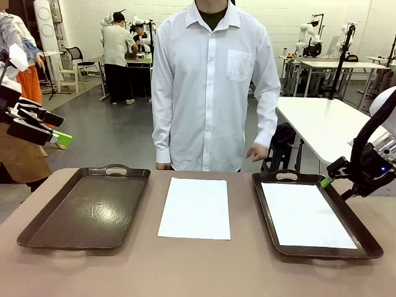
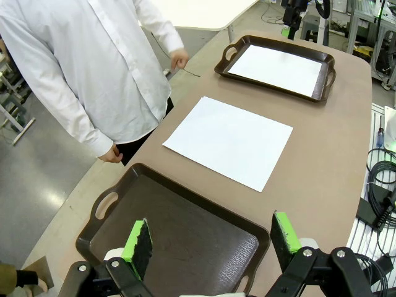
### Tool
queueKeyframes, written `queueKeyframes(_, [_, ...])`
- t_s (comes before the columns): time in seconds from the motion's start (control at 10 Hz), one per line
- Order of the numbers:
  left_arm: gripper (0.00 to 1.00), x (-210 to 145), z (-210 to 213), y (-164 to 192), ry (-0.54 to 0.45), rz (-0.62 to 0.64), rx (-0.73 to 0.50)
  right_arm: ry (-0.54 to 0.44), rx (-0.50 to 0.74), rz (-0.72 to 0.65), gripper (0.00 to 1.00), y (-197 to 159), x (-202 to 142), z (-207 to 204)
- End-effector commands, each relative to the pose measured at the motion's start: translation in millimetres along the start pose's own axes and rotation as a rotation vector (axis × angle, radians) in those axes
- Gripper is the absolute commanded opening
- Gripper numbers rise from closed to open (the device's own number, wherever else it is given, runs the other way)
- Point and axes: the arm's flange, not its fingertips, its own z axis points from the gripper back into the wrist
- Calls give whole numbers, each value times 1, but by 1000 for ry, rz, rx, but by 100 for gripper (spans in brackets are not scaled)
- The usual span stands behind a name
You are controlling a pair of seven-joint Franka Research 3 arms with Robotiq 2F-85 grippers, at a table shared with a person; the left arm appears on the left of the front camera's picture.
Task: Sort the A4 documents.
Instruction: Place the A4 Paper in the designated Handle tray, then receive the A4 Paper.
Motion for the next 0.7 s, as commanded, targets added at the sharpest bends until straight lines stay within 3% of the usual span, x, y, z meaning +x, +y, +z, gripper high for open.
queueKeyframes(0.0, [100, -1, -2, 2, -7, -5, -6, 5, 1, -6, 89, -3, 1, -1])
queueKeyframes(0.6, [100, -1, -2, 2, -7, -5, -6, 5, 1, -6, 89, -3, 1, -1])
